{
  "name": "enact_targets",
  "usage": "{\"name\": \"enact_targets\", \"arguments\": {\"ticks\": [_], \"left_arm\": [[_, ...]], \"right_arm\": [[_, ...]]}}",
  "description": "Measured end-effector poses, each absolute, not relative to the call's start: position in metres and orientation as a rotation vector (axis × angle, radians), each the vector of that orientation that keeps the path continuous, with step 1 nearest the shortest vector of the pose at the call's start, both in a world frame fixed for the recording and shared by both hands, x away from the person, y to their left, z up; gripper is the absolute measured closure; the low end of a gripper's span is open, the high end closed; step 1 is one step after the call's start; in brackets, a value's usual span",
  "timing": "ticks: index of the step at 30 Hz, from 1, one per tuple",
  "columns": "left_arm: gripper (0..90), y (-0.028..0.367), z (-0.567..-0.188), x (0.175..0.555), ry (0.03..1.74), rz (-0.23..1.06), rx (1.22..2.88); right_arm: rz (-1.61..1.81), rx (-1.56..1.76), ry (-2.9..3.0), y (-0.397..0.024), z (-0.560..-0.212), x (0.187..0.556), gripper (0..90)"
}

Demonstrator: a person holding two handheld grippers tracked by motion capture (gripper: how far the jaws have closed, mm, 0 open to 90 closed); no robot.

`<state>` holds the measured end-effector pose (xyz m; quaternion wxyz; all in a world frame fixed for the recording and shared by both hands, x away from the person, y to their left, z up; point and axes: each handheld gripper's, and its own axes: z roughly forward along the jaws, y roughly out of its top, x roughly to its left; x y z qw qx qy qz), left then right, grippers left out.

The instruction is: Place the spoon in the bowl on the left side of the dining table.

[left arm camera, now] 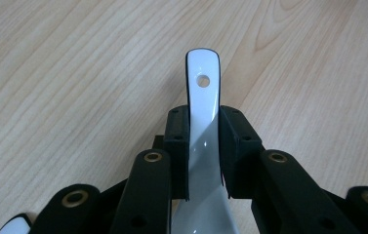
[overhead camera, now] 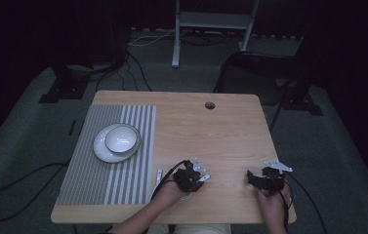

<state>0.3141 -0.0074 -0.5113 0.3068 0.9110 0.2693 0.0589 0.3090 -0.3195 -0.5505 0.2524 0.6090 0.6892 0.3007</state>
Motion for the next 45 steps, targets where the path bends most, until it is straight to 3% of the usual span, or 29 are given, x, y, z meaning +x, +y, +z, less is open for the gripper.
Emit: {"name": "enact_targets", "arguments": {"ticks": [45], "left_arm": [[75.6, 0.016, -0.467, 0.311, 0.703, 0.196, 2.27]], "right_arm": [[0.818, 1.656, 1.874, -0.319, -0.551, 0.309, 12.6]]}}
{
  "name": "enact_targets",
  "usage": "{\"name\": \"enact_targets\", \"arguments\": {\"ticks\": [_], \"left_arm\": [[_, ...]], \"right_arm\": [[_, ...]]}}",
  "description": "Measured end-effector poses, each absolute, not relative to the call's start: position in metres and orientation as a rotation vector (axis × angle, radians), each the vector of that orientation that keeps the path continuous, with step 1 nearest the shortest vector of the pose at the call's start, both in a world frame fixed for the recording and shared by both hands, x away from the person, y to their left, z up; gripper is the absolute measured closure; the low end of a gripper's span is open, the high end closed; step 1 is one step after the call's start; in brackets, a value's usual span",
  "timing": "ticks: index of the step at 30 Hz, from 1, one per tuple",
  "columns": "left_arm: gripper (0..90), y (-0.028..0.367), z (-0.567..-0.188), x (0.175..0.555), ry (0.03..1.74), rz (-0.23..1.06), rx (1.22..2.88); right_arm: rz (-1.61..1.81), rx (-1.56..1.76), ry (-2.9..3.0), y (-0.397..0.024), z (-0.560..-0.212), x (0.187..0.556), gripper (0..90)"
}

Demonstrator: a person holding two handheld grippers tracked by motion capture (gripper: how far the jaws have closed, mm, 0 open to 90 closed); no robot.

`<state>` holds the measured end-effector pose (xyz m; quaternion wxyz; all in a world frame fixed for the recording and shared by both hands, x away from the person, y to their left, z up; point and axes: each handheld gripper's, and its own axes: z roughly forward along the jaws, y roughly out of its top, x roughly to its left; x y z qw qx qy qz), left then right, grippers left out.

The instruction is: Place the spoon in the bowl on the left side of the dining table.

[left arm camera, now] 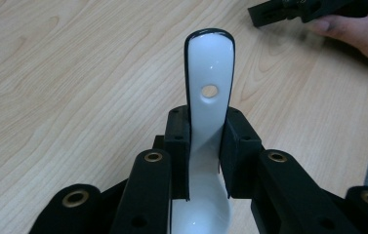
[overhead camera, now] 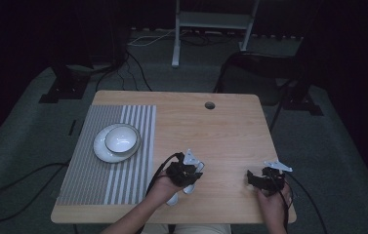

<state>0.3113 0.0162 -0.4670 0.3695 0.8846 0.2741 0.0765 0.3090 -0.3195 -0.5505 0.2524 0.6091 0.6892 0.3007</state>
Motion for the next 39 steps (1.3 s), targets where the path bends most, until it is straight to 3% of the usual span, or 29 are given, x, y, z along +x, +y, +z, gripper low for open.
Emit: {"name": "enact_targets", "arguments": {"ticks": [39], "left_arm": [[75.7, 0.115, -0.427, 0.342, 0.905, 0.377, 2.142]], "right_arm": [[0.815, 1.659, 1.869, -0.32, -0.551, 0.309, 12.7]]}}
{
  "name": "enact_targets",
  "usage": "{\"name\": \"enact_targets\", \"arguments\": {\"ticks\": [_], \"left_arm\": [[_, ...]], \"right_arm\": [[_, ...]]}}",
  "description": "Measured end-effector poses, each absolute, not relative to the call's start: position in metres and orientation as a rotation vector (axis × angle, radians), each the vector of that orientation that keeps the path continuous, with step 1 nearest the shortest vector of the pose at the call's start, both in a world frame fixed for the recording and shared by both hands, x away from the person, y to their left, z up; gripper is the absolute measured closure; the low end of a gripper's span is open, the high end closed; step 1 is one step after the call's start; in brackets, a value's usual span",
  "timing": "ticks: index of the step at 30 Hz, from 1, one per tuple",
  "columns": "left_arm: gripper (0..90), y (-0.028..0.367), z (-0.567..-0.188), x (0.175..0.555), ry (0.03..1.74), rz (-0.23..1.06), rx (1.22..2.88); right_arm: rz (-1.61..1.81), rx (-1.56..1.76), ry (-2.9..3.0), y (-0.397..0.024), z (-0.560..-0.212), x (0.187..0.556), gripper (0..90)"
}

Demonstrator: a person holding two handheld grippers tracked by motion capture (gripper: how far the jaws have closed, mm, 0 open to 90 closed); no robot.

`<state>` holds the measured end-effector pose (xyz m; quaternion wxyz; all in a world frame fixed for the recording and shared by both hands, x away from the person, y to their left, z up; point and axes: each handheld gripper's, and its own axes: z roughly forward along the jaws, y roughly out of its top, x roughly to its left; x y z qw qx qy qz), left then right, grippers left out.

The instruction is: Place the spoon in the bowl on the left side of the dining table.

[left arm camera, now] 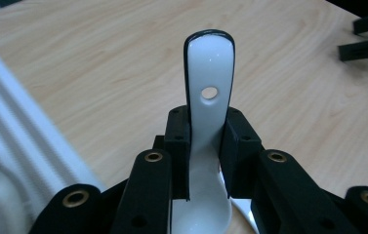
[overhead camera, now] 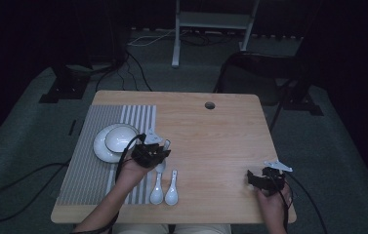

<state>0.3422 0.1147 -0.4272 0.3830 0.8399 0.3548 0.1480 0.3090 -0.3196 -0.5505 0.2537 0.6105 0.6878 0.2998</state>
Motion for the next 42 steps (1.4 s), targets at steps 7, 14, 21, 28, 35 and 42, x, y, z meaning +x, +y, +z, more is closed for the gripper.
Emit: {"name": "enact_targets", "arguments": {"ticks": [7, 14, 21, 28, 35, 42], "left_arm": [[75.7, 0.145, -0.416, 0.356, 0.972, 0.432, 2.111], [75.7, 0.175, -0.402, 0.369, 1.039, 0.491, 2.059], [75.7, 0.204, -0.407, 0.389, 1.152, 0.52, 2.046], [75.7, 0.223, -0.41, 0.409, 1.232, 0.551, 2.028], [75.7, 0.228, -0.435, 0.427, 1.312, 0.52, 2.037], [75.7, 0.226, -0.454, 0.437, 1.356, 0.495, 2.048]], "right_arm": [[0.815, 1.659, 1.869, -0.32, -0.551, 0.309, 12.7], [0.814, 1.656, 1.87, -0.32, -0.551, 0.309, 12.7], [0.814, 1.659, 1.87, -0.32, -0.551, 0.309, 12.7], [0.814, 1.659, 1.869, -0.32, -0.551, 0.309, 12.7], [0.814, 1.659, 1.869, -0.32, -0.551, 0.309, 12.7], [0.814, 1.658, 1.87, -0.32, -0.551, 0.309, 12.7]]}}
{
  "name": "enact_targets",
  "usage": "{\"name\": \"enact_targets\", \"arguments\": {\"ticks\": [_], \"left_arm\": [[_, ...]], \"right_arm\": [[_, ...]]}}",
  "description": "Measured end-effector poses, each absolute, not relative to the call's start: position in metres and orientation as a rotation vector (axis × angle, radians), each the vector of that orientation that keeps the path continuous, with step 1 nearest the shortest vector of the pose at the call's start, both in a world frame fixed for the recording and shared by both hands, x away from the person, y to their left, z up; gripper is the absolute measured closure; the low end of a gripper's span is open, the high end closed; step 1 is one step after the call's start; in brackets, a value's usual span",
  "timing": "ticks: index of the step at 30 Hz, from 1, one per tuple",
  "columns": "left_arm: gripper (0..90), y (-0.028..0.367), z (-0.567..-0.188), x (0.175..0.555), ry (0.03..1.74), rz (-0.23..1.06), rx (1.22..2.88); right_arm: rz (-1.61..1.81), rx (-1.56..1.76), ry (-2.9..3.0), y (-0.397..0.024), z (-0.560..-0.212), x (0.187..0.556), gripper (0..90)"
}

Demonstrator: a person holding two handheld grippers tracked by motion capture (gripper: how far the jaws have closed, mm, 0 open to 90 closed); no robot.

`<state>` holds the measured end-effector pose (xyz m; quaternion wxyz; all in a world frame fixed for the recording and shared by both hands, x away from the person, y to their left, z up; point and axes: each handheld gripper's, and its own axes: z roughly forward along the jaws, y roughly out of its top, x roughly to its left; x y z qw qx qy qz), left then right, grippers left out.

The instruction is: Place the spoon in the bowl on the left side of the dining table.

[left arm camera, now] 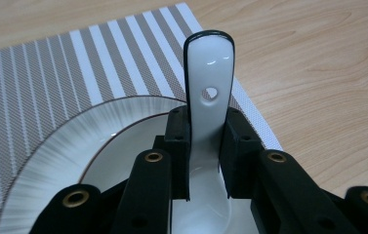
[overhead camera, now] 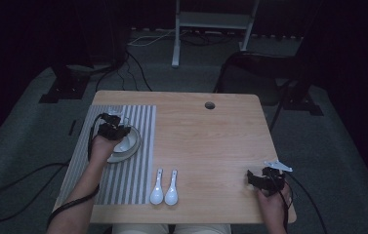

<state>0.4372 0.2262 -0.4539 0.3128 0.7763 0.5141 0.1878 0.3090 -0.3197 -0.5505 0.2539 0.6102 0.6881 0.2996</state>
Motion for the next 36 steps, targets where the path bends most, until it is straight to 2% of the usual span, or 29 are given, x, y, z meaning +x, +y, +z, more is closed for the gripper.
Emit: {"name": "enact_targets", "arguments": {"ticks": [19, 27, 33, 36], "left_arm": [[74.3, 0.226, -0.472, 0.445, 1.387, 0.478, 2.037], [60.4, 0.226, -0.472, 0.441, 1.384, 0.496, 2.04], [39.5, 0.227, -0.468, 0.437, 1.399, 0.484, 2.029], [36.3, 0.228, -0.467, 0.434, 1.431, 0.477, 2.013]], "right_arm": [[0.814, 1.659, 1.869, -0.32, -0.551, 0.309, 12.7], [0.815, 1.658, 1.87, -0.32, -0.551, 0.309, 12.7], [0.815, 1.658, 1.87, -0.32, -0.551, 0.309, 12.7], [0.815, 1.658, 1.87, -0.32, -0.551, 0.309, 12.7]]}}
